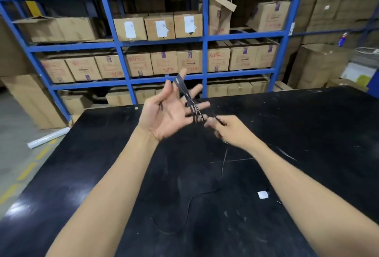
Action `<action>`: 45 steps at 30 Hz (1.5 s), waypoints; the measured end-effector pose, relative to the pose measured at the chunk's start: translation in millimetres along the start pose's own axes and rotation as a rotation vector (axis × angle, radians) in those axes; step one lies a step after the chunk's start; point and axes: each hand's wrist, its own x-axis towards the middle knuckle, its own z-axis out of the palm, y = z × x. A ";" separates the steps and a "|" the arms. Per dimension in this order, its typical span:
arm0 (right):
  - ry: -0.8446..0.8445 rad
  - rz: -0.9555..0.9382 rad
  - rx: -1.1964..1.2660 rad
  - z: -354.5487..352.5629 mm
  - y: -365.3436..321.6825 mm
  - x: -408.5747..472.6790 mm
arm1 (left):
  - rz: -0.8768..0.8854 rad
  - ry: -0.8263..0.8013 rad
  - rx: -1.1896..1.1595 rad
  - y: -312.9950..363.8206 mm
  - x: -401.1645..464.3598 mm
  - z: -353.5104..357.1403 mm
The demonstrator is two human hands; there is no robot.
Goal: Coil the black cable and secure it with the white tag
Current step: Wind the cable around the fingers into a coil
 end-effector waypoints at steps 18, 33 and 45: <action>0.167 -0.289 -0.444 -68.4 -53.7 13.9 | -0.530 -0.086 0.264 -31.3 -7.4 -20.6; 0.103 -0.205 -0.076 -14.8 -4.2 -37.9 | 0.186 0.605 0.260 34.4 -13.3 -26.4; 0.039 -0.206 0.011 -27.2 -25.4 12.9 | -0.252 -0.181 0.049 -19.6 -1.3 8.9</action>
